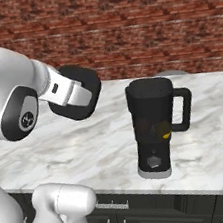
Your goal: Grab the lemon and onion from the fridge, place them in the blender, close the lid, and turn on the blender to create a marinade.
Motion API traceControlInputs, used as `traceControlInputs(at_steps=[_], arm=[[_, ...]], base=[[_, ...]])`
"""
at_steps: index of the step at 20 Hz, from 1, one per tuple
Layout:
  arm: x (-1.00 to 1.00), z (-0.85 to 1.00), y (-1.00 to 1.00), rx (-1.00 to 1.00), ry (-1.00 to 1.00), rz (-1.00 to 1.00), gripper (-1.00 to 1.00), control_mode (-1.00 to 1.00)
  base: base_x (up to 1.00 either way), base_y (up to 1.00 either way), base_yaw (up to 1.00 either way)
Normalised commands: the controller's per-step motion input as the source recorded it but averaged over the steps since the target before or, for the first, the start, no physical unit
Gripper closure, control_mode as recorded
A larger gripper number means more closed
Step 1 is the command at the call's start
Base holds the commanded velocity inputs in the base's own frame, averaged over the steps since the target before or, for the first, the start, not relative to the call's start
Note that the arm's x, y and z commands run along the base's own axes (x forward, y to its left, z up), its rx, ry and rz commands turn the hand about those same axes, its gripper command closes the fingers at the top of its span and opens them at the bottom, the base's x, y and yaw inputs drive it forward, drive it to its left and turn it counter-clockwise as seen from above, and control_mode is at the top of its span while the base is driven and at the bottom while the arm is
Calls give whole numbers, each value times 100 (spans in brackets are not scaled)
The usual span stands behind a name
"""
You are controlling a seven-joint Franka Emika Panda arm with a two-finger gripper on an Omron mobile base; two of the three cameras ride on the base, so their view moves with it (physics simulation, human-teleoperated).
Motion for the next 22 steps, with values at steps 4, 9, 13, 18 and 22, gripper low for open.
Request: traceControlInputs(at_steps=[4, 9, 13, 18, 22], arm=[[-23, 43, -72, 0, -3, -11, 100, -100], [5, 58, -71, -1, 0, -3, 100, -100], [39, -5, -47, -1, 6, 0, 100, -100], [55, -35, -12, -8, 16, 8, 100, -100], [37, -11, -23, -11, 14, 9, 100, -100]], base=[[0, 0, 0], [0, 0, 0], [0, 0, 0], [0, 0, 0], [0, 0, 0]])
